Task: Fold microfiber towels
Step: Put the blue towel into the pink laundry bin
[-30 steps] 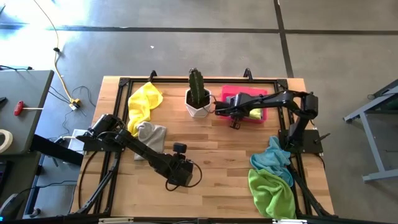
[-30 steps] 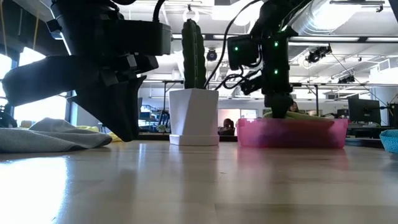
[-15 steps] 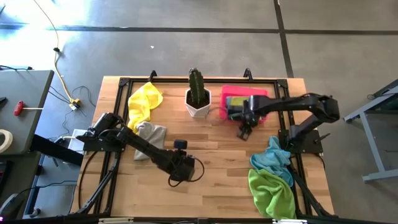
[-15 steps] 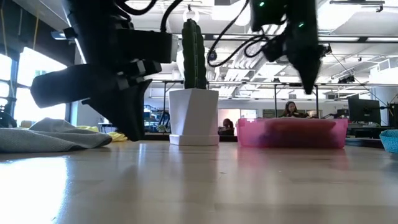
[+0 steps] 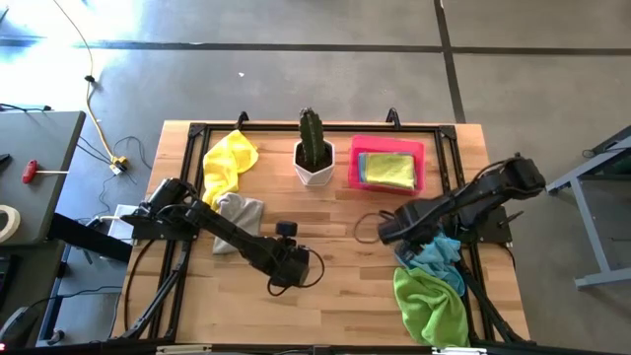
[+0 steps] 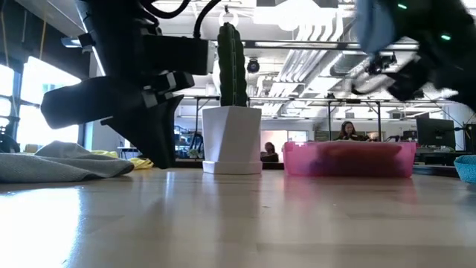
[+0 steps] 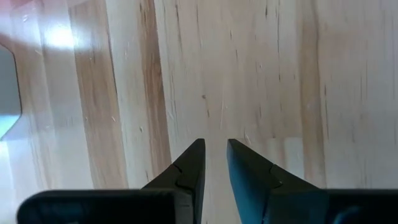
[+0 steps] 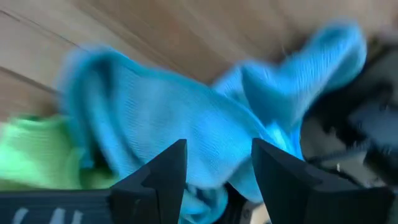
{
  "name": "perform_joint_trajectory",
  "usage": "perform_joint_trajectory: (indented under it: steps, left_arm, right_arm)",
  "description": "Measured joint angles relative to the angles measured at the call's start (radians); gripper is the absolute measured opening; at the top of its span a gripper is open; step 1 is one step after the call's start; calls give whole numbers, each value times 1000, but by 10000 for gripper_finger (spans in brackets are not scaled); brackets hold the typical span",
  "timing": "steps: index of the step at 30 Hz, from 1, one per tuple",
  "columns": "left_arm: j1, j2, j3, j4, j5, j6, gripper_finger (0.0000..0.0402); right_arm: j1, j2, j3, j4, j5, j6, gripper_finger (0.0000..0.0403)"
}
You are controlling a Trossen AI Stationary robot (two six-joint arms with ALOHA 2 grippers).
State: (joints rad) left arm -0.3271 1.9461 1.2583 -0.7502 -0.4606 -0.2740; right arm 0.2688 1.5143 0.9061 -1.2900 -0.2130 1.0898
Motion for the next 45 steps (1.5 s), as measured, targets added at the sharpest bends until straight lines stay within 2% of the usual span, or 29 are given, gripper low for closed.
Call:
perform_joint_trajectory:
  steps: [5, 9, 12, 20, 27, 30, 34, 40, 45]
  left_arm:
    - [-17, 0, 0, 33, 0, -30, 60]
    - [-33, 0, 0, 79, 0, -41, 60]
    - [-46, 0, 0, 109, 3, -40, 60]
    - [-62, 0, 0, 125, 5, -67, 60]
    - [-56, 0, 0, 127, 3, -72, 60]
    - [-52, 0, 0, 127, 3, -72, 60]
    - [-52, 0, 0, 128, 3, -66, 60]
    - [-52, 0, 0, 129, -22, -63, 60]
    - [-52, 0, 0, 129, -24, -63, 60]
  right_arm:
    - [59, 0, -101, 64, -34, 69, 172]
    - [75, 0, -159, 152, -26, 49, 171]
    - [75, 0, -169, 150, -25, 23, 171]
    - [89, 0, -55, 31, 103, -43, 171]
    - [92, 0, -27, -143, 194, 0, 171]
    - [92, 0, -57, -113, 171, -3, 171]
    - [92, 0, -111, 7, 75, -76, 171]
    - [84, 0, -181, 35, 88, -76, 168]
    - [83, 0, -187, 31, 87, -95, 121]
